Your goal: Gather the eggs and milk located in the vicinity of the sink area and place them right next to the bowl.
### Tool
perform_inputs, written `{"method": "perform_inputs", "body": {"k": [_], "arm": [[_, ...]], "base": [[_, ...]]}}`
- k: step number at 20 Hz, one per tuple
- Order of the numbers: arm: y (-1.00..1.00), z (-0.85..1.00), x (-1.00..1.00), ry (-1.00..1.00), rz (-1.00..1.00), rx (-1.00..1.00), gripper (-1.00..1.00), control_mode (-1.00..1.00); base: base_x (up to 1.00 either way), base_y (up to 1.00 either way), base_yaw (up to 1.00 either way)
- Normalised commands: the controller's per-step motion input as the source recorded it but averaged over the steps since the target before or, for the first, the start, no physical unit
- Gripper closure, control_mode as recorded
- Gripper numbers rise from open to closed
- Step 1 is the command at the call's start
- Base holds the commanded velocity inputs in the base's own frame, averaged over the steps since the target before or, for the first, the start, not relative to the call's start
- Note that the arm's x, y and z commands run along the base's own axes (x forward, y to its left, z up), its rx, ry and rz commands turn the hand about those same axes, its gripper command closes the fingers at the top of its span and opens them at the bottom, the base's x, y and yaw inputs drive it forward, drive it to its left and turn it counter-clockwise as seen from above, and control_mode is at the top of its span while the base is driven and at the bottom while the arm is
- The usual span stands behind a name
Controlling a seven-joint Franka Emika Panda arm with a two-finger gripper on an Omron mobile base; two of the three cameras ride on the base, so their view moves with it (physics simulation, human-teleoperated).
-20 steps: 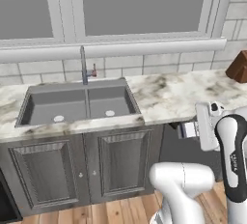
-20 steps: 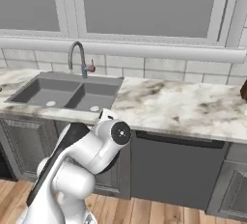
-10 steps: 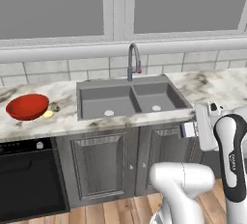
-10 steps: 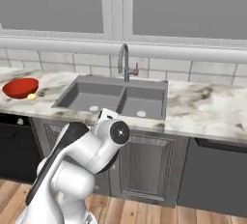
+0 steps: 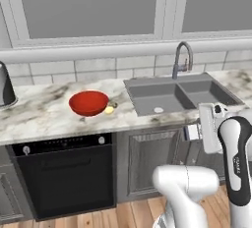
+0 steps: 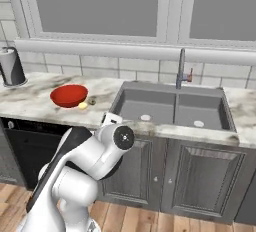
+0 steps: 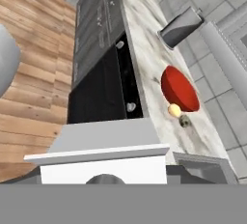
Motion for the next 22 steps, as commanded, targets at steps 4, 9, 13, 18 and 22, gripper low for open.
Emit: {"method": "perform_inputs", "body": {"k": [4, 9, 13, 18, 22], "arm": [[0.0, 0.0, 0.0, 0.0, 0.0, 0.0, 1.0, 1.0], [0.0, 0.0, 0.0, 0.0, 0.0, 0.0, 1.0, 1.0], [0.0, 0.0, 0.0, 0.0, 0.0, 0.0, 1.0, 1.0], [0.0, 0.0, 0.0, 0.0, 0.0, 0.0, 1.0, 1.0], [0.0, 0.0, 0.0, 0.0, 0.0, 0.0, 1.0, 1.0]], "base": [[0.0, 1.0, 0.0], [0.1, 0.88, 0.01], [0.38, 0.18, 0.0], [0.35, 0.25, 0.0], [0.33, 0.49, 0.0]]}}
